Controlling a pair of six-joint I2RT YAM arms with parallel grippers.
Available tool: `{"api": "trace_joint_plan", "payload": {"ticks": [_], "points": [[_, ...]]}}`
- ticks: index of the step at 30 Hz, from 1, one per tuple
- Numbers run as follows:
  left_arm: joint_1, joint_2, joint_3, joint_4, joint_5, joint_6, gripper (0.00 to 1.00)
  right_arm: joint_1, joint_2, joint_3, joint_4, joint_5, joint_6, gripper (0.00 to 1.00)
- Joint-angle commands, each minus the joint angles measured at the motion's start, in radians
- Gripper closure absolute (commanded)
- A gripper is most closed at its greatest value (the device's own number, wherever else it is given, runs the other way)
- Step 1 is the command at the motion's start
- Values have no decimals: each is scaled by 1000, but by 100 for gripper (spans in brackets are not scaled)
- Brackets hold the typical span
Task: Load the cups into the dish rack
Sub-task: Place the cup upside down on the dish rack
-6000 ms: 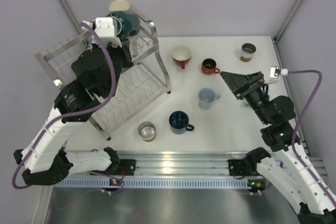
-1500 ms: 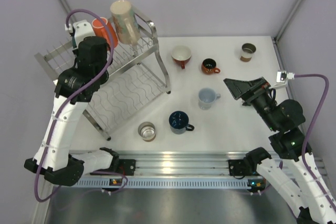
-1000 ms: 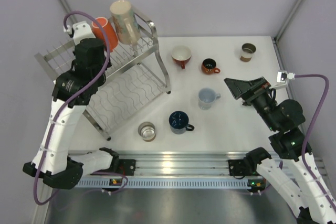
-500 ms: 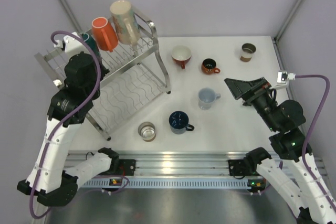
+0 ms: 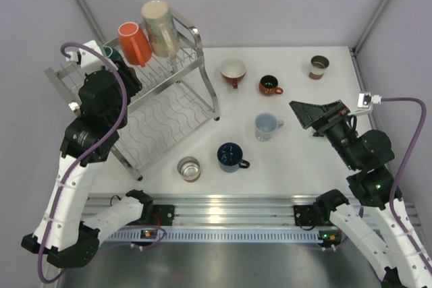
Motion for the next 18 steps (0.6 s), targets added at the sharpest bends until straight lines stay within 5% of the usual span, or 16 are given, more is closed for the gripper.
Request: {"api": "trace_joint_plan", "payload": {"ticks": [1, 14, 18], "points": [[2, -23, 15, 79, 20, 18, 53, -1, -10, 13, 18, 10, -24, 1], [2, -20, 101, 84, 100, 63, 44, -2, 14, 17, 21, -15, -34, 1], [2, -1, 151, 82, 221, 106, 42, -1, 43, 22, 31, -41, -48, 1]]}}
